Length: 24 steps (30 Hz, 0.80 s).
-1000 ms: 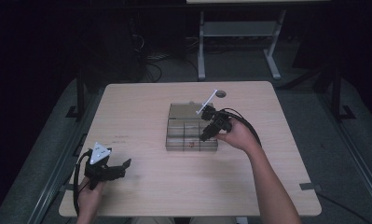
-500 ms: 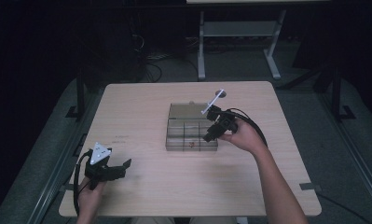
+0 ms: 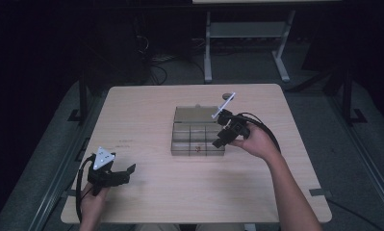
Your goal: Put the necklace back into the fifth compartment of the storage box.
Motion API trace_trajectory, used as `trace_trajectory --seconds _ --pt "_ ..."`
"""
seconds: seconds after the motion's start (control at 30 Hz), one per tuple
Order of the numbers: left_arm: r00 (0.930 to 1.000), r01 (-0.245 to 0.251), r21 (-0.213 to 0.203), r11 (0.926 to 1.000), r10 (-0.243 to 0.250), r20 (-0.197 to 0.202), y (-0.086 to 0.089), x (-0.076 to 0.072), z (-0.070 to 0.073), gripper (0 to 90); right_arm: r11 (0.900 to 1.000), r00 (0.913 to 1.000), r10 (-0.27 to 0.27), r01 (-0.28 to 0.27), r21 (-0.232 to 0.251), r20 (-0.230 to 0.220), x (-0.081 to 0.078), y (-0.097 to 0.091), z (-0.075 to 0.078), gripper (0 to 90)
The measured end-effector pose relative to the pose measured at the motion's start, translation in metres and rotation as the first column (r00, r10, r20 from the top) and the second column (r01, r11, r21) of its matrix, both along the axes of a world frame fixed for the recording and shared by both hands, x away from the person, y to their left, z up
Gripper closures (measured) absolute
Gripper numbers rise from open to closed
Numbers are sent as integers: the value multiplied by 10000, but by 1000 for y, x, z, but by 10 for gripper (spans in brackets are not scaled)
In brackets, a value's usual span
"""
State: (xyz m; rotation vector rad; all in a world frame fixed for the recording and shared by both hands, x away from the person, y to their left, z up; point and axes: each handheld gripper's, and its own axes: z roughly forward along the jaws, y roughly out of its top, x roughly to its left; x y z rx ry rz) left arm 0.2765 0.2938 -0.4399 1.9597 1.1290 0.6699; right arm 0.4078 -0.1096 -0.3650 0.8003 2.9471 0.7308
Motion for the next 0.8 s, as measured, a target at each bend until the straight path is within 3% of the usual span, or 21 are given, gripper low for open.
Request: trace_trajectory --seconds 0.8 --pt "10000 62 61 10000 -62 53 -2 0 0 131 9991 9993 -376 376 178 9 -14 -27 1 478"
